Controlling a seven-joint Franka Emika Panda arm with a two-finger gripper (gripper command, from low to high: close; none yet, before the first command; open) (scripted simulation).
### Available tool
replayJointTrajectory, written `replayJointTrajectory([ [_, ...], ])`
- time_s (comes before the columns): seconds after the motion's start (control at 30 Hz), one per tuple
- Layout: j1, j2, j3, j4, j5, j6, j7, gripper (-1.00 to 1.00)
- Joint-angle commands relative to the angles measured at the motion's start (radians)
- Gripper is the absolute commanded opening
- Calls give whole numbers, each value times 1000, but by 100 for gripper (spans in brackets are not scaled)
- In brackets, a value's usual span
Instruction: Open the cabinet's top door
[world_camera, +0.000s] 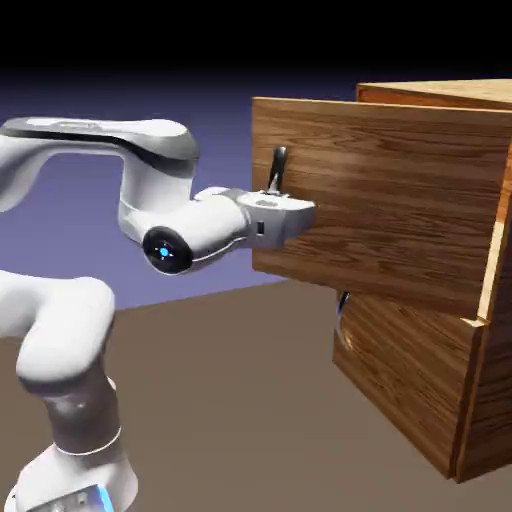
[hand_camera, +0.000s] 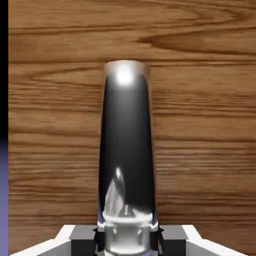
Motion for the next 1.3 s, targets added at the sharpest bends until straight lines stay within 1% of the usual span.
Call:
replayJointTrajectory([
  [0.0, -7, 2, -36, 1, -42, -31, 3, -100],
  [0.27, -45, 96, -326, 74, -367, -302, -8, -100],
  [0.53, 32, 312, -616, 278, -634, -602, -72, -100],
  [0.73, 181, 503, -832, 492, -762, -834, -140, -100],
  [0.97, 400, 702, -1085, 724, -831, -1071, -230, -100],
  [1.1, 535, 779, -1230, 820, -849, -1164, -273, -100],
  [1.27, 715, 798, -1404, 901, -875, -1218, -285, -100],
])
